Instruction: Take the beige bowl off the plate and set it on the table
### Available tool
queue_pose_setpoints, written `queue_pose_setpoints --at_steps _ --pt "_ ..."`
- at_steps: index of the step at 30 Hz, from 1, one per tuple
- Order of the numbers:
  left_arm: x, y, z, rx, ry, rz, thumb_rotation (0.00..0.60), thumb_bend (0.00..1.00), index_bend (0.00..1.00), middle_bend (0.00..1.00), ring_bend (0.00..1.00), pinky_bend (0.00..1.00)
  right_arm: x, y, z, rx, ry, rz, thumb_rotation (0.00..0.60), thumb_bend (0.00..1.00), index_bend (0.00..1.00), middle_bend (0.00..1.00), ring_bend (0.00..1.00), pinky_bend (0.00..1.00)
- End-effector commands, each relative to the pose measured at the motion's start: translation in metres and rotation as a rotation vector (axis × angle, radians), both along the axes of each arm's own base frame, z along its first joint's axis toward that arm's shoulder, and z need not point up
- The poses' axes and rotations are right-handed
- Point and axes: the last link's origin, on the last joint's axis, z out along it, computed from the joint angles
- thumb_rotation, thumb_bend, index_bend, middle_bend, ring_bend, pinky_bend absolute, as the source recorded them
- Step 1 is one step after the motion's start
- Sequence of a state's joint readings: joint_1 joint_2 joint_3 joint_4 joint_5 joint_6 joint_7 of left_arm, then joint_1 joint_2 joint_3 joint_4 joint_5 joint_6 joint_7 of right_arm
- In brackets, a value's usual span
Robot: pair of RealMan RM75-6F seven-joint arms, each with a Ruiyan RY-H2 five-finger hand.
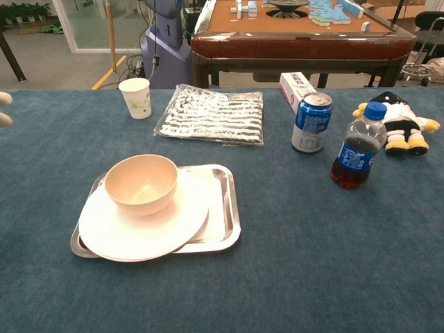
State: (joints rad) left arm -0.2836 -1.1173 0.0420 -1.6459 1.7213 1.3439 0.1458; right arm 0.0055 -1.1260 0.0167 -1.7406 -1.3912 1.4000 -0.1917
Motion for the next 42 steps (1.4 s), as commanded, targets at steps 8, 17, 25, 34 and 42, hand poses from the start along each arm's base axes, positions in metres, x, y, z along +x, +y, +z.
queue_pose_setpoints --at_steps 8,17,25,34,42 --pt "0.026 0.013 -0.019 -0.068 0.071 -0.034 0.600 0.32 0.17 0.00 0.00 0.00 -0.007 -0.004 0.003 0.001 -0.012 -0.028 0.600 0.22 0.00 0.00 0.00 0.00" --pt "0.058 0.018 -0.043 -0.155 0.141 -0.167 0.600 0.32 0.19 0.00 0.00 0.00 -0.011 -0.006 0.011 -0.026 -0.029 -0.047 0.600 0.22 0.00 0.00 0.00 0.00" --pt "0.080 0.031 -0.057 -0.210 0.092 -0.262 0.600 0.32 0.23 0.00 0.00 0.00 -0.018 -0.013 0.011 -0.016 -0.034 -0.078 0.600 0.22 0.00 0.00 0.00 0.00" --pt "0.099 0.053 -0.075 -0.302 0.045 -0.282 0.600 0.32 0.26 0.00 0.00 0.00 -0.023 -0.016 0.011 -0.018 -0.036 -0.100 0.600 0.22 0.00 0.00 0.00 0.00" --pt "0.095 0.081 -0.088 -0.314 0.051 -0.217 0.600 0.32 0.26 0.00 0.00 0.00 -0.025 -0.019 0.009 -0.002 -0.040 -0.113 0.600 0.22 0.00 0.00 0.00 0.00"
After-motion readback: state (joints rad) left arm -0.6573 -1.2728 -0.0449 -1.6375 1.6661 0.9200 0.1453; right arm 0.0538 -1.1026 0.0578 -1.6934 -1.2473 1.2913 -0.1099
